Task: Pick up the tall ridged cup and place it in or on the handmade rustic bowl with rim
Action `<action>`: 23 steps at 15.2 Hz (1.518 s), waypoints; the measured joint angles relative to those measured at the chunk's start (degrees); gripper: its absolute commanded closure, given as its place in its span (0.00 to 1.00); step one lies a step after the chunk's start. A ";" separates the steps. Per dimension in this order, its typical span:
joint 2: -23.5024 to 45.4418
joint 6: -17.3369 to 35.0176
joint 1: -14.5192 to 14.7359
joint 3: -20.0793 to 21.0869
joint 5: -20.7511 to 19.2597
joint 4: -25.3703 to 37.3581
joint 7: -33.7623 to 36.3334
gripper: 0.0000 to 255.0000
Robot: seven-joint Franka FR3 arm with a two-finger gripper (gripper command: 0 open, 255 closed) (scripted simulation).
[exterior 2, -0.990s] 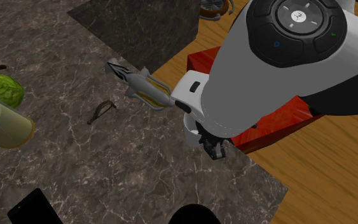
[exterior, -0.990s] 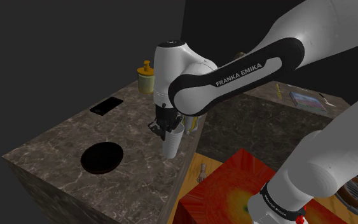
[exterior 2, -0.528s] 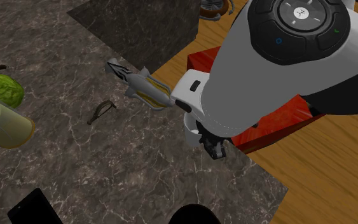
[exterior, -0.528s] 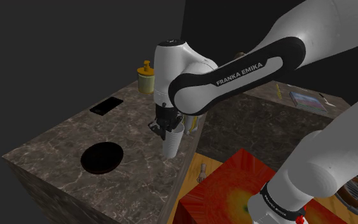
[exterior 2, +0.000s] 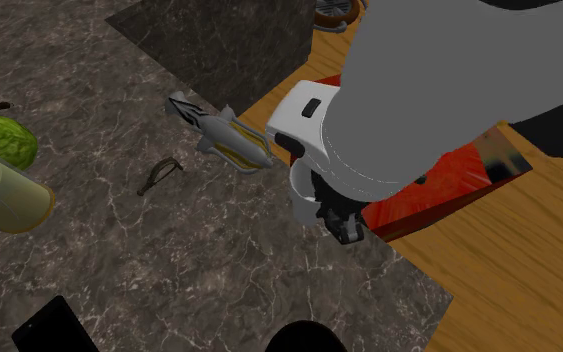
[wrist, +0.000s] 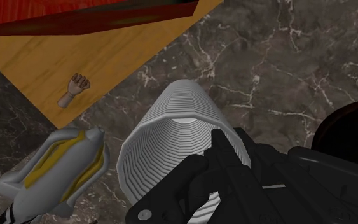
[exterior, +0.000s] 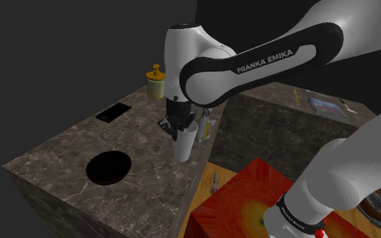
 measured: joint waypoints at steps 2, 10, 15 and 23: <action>-0.79 -1.42 0.04 -0.32 0.32 0.70 -0.46 1.00; -2.89 -8.00 0.12 -1.26 0.98 5.39 -1.58 1.00; -3.03 -11.74 0.17 -1.22 0.98 8.98 -1.36 1.00; 12.80 -16.72 1.47 5.72 -6.43 27.21 10.15 1.00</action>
